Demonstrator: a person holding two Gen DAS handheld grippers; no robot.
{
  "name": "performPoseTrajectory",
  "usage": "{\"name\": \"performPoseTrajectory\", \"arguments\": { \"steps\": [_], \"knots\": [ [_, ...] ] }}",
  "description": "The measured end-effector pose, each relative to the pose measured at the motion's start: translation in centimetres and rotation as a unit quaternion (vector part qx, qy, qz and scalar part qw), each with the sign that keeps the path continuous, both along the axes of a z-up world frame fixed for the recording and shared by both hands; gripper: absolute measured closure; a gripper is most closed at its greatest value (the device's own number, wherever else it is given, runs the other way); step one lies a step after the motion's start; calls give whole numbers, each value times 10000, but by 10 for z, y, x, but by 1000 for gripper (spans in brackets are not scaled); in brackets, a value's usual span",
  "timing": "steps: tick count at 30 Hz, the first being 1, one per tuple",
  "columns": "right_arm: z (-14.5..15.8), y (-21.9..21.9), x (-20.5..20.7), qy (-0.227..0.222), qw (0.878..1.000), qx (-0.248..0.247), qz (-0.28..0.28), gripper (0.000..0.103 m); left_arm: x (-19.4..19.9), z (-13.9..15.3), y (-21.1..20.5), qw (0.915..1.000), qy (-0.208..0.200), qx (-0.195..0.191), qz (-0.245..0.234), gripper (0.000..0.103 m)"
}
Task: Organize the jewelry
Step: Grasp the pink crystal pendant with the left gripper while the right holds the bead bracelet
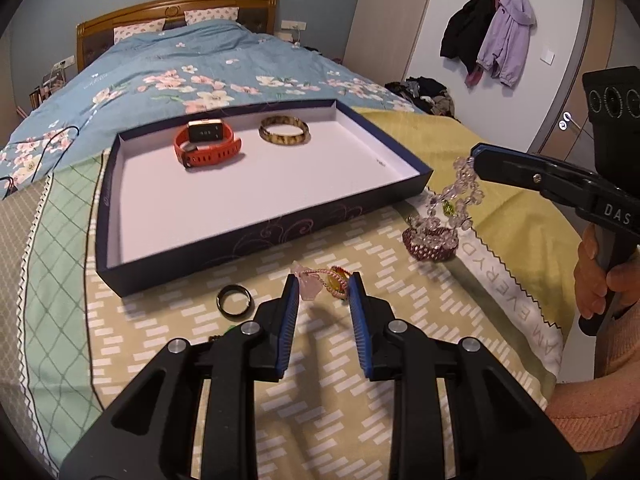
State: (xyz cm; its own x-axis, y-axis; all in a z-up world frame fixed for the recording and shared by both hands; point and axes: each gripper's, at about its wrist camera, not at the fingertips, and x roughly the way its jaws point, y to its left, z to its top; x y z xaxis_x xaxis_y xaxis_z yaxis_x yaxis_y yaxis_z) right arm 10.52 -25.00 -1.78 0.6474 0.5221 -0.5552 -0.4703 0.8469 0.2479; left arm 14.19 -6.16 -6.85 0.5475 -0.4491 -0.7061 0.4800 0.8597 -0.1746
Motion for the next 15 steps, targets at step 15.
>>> {"name": "performPoseTrajectory", "arguments": {
  "steps": [15],
  "knots": [
    [14, 6, 22, -169, 9998, 77, -78, 95, -1, 32, 7, 9990, -424, -67, 112, 77]
  ]
}}
